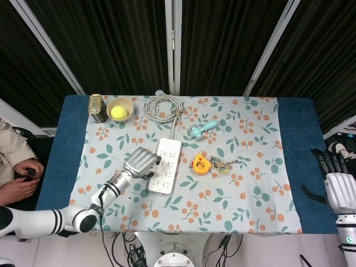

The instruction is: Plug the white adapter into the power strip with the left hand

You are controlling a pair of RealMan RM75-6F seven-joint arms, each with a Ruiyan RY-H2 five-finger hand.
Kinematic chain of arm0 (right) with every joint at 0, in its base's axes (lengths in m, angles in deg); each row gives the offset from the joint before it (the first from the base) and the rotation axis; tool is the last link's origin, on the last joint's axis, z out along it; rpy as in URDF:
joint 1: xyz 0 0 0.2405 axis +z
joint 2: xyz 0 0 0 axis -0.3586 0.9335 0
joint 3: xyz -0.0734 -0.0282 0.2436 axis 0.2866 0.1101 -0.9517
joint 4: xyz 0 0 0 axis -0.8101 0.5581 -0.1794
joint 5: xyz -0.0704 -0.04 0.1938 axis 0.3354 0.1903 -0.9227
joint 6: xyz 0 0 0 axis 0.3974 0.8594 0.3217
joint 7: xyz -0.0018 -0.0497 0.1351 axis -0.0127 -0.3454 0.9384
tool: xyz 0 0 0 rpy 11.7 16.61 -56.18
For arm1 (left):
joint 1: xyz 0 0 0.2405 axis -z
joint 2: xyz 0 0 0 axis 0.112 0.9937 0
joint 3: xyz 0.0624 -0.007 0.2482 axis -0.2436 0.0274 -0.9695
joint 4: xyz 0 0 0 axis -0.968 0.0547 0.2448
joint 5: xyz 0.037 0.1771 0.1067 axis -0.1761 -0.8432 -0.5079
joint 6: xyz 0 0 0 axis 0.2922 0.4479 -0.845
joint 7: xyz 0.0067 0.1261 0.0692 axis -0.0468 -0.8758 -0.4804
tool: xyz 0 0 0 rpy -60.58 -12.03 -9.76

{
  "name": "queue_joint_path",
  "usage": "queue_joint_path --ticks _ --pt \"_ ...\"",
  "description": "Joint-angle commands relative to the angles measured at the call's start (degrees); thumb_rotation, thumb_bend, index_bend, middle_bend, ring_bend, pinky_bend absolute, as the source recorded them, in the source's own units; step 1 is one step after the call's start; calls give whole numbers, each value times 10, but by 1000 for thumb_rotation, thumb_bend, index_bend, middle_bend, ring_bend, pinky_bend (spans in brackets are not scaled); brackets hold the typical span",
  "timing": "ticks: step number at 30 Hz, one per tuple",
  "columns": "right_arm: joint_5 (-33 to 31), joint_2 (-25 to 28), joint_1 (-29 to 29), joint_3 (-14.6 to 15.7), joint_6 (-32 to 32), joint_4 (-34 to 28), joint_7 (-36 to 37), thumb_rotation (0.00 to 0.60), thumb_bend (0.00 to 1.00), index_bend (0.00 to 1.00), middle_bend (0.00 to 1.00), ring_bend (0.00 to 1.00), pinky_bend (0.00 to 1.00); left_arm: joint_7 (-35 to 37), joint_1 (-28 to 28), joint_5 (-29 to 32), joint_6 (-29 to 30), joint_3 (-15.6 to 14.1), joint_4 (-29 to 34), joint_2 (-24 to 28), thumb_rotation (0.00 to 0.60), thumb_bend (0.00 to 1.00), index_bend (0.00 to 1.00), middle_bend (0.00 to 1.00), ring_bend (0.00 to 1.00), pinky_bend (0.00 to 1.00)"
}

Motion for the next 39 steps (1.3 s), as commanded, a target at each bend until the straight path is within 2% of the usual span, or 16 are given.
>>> queue_joint_path --ticks 1,9,20,23,27,29,32,39 --pt "0 0 0 0 0 1 0 600 119 74 90 0 0 -7 4 4 -2 -2 -1 -3 600 465 666 785 604 554" --pt "1 0 -1 0 1 2 2 600 119 74 90 0 0 -52 26 30 -9 -7 -8 -19 600 465 676 799 617 545" --pt "-2 -1 -2 0 1 7 8 600 119 74 90 0 0 -125 49 79 21 -11 11 -29 600 465 675 805 632 521" --pt "-2 -2 -1 -1 0 9 9 600 119 74 90 0 0 -133 50 85 27 -14 12 -32 600 430 605 766 613 501" --pt "-3 -2 -1 -1 -1 10 11 600 119 74 90 0 0 -136 47 83 43 -16 15 -35 600 211 425 609 506 492" --pt "-3 -2 -1 -1 -1 11 12 600 119 74 90 0 0 -132 46 83 45 -16 16 -36 600 165 355 542 450 488" --pt "-2 -3 0 -1 -3 12 13 600 120 74 90 0 0 -126 44 80 49 -16 15 -36 600 138 298 467 394 480" --pt "-3 -3 -1 -2 -2 13 13 600 119 74 90 0 0 -115 42 72 48 -17 15 -36 600 136 263 433 372 468"
